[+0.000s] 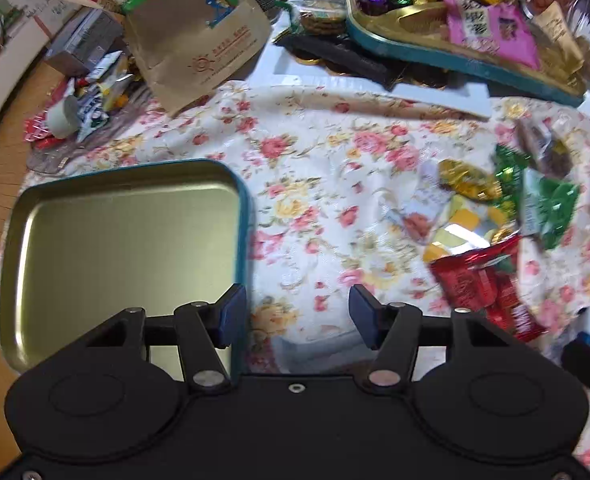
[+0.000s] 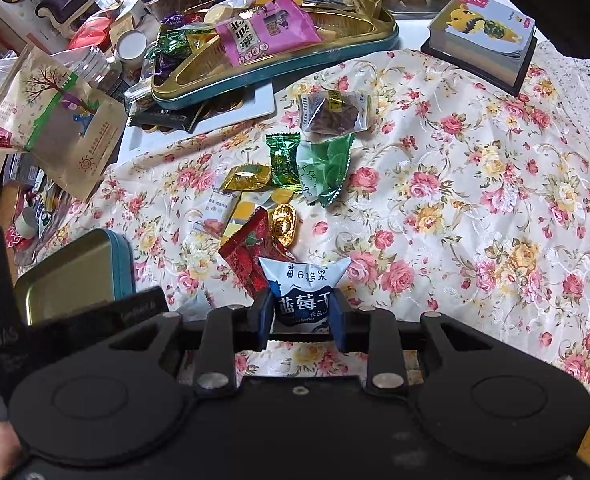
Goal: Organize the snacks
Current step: 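Move the left gripper to the white sesame crisp packet while the right holds the blueberry packet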
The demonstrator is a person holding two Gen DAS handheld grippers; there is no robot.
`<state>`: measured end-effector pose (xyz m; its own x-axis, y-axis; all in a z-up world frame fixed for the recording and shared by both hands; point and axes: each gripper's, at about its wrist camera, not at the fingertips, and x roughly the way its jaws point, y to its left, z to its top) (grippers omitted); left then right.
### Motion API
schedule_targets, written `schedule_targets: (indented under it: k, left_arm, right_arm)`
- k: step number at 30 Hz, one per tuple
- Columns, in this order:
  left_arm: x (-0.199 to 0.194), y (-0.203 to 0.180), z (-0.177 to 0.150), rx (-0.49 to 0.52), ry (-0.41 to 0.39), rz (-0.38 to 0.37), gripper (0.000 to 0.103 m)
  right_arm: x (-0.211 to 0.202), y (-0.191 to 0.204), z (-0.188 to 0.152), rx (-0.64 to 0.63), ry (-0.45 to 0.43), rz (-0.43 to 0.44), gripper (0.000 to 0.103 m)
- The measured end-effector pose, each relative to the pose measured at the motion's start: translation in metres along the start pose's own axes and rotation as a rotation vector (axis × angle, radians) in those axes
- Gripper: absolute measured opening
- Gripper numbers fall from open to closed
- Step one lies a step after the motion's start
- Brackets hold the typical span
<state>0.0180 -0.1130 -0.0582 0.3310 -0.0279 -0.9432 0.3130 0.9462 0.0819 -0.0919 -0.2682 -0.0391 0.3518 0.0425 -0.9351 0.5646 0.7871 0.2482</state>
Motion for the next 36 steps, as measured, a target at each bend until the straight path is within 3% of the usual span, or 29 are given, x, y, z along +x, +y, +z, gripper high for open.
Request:
schedule_targets:
  k: [2, 6, 10, 15, 18, 23, 28, 32, 36]
  left_arm:
    - [-0.003, -0.004, 0.002, 0.054, -0.003, -0.038, 0.064]
    - [0.007, -0.009, -0.006, 0.079, -0.056, 0.152, 0.063]
    - [0.023, -0.004, -0.012, 0.091, 0.033, 0.171, 0.063]
    - [0.007, -0.008, -0.037, 0.176, 0.02, 0.131, 0.063]
    - [-0.003, -0.005, -0.048, 0.171, 0.018, 0.094, 0.063]
    - [-0.007, -0.01, -0.052, 0.173, 0.048, -0.025, 0.063]
    - [-0.014, -0.026, -0.056, 0.229, 0.019, -0.074, 0.062]
    - [-0.006, -0.033, -0.052, 0.185, 0.098, -0.177, 0.062]
    - [-0.002, -0.042, -0.047, 0.145, 0.131, -0.221, 0.062]
  right_arm:
    - [-0.002, -0.003, 0.001, 0.008, -0.001, 0.009, 0.032]
    - [-0.007, -0.007, 0.004, 0.024, -0.017, 0.016, 0.032]
    - [-0.011, -0.005, 0.003, 0.018, -0.021, 0.034, 0.032]
    - [-0.016, -0.002, 0.002, 0.01, -0.027, 0.051, 0.032]
    - [-0.018, -0.002, 0.002, 0.01, -0.036, 0.05, 0.032]
    - [-0.018, -0.003, -0.001, 0.01, -0.034, 0.042, 0.032]
    - [-0.018, -0.002, -0.001, 0.008, -0.039, 0.036, 0.032]
    - [-0.022, -0.006, 0.003, 0.028, -0.048, 0.041, 0.032]
    - [-0.034, -0.016, 0.011, 0.071, -0.086, 0.05, 0.032]
